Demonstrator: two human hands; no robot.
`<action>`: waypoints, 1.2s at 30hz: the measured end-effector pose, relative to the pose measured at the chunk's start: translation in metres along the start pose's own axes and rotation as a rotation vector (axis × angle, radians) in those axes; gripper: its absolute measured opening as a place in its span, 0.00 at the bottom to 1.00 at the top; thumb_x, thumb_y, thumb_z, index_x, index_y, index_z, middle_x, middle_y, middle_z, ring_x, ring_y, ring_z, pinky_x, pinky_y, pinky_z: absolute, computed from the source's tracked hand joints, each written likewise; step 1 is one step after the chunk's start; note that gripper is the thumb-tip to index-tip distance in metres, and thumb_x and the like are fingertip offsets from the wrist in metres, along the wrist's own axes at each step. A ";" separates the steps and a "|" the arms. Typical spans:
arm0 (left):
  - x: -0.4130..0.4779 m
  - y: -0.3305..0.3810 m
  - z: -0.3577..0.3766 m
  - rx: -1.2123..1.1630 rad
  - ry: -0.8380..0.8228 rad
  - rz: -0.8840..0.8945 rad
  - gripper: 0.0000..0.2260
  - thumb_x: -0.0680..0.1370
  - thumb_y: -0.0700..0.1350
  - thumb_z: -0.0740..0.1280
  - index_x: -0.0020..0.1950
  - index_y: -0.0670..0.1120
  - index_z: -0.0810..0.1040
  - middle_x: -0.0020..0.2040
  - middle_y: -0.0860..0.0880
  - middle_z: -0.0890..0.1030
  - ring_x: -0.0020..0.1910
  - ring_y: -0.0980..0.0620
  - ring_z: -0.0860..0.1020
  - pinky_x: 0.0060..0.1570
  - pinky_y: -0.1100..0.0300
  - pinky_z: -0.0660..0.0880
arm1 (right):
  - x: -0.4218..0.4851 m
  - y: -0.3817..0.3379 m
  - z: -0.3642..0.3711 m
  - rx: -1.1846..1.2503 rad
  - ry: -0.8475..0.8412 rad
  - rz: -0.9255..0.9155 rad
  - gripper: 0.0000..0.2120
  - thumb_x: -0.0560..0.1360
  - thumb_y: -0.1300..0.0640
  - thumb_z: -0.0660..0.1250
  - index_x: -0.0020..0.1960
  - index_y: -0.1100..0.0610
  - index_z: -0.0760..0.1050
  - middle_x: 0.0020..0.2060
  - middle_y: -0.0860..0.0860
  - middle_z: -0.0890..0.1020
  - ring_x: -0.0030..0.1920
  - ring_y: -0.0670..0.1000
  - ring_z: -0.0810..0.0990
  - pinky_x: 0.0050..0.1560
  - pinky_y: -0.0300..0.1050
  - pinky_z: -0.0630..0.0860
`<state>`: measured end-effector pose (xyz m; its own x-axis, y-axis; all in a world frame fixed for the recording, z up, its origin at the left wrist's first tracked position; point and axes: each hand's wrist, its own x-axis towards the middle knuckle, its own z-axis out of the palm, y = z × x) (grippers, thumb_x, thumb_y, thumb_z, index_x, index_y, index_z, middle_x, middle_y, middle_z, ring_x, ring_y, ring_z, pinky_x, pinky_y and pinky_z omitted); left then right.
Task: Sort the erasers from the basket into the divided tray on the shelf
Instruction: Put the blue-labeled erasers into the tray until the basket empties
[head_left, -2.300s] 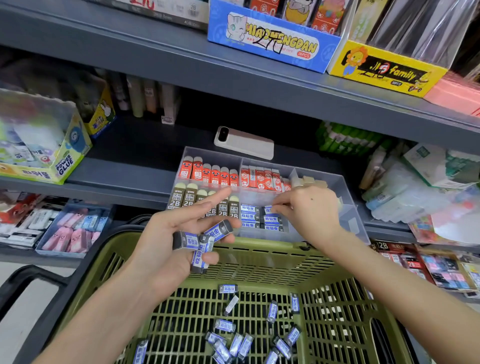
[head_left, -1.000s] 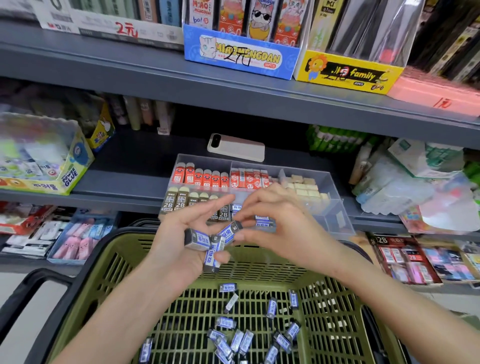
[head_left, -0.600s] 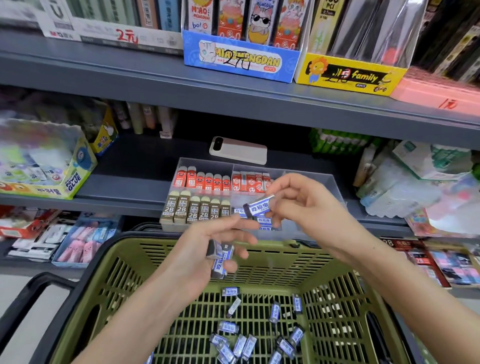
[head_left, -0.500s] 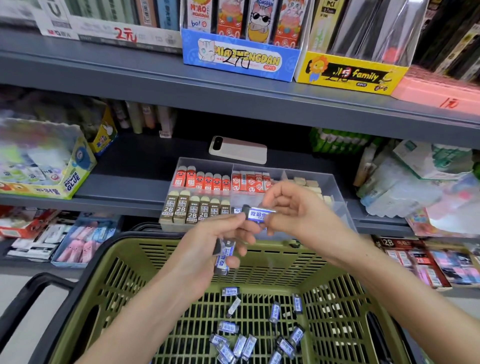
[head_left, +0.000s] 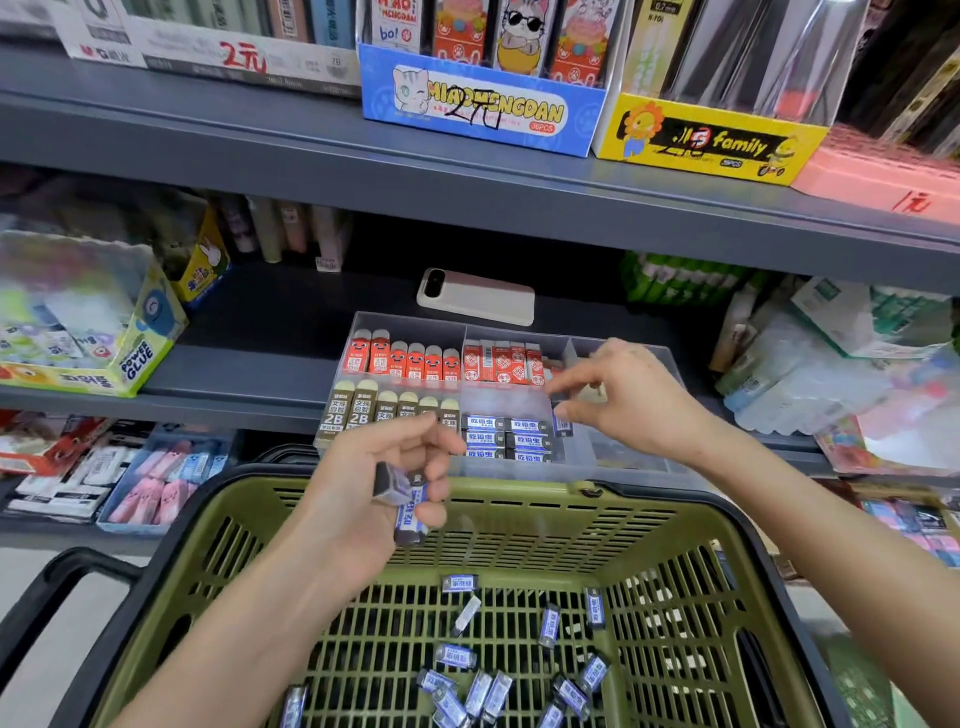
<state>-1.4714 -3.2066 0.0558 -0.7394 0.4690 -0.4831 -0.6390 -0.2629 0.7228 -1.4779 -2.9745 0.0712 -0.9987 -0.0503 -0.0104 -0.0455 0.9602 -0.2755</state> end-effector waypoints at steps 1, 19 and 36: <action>-0.001 -0.001 -0.003 -0.007 -0.002 0.003 0.10 0.68 0.45 0.66 0.33 0.39 0.81 0.29 0.47 0.69 0.26 0.52 0.66 0.22 0.64 0.62 | 0.001 0.002 0.004 -0.043 -0.012 -0.010 0.13 0.72 0.52 0.70 0.56 0.47 0.79 0.44 0.44 0.82 0.52 0.49 0.72 0.55 0.43 0.64; 0.003 -0.005 -0.016 -0.058 0.005 -0.015 0.10 0.69 0.44 0.65 0.35 0.38 0.82 0.31 0.45 0.71 0.28 0.51 0.67 0.23 0.63 0.62 | 0.000 0.017 0.024 -0.505 -0.133 -0.186 0.16 0.76 0.39 0.57 0.51 0.44 0.80 0.51 0.39 0.79 0.56 0.47 0.65 0.46 0.43 0.49; -0.002 -0.001 0.016 -0.203 0.177 -0.030 0.14 0.73 0.46 0.67 0.29 0.45 0.83 0.30 0.48 0.79 0.27 0.52 0.77 0.25 0.61 0.74 | -0.040 -0.098 0.018 0.278 0.119 -0.338 0.13 0.68 0.44 0.70 0.49 0.50 0.82 0.41 0.45 0.78 0.47 0.47 0.69 0.54 0.44 0.66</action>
<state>-1.4664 -3.1936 0.0641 -0.7337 0.3287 -0.5947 -0.6773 -0.4232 0.6018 -1.4332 -3.0715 0.0809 -0.9253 -0.3011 0.2307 -0.3779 0.7840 -0.4925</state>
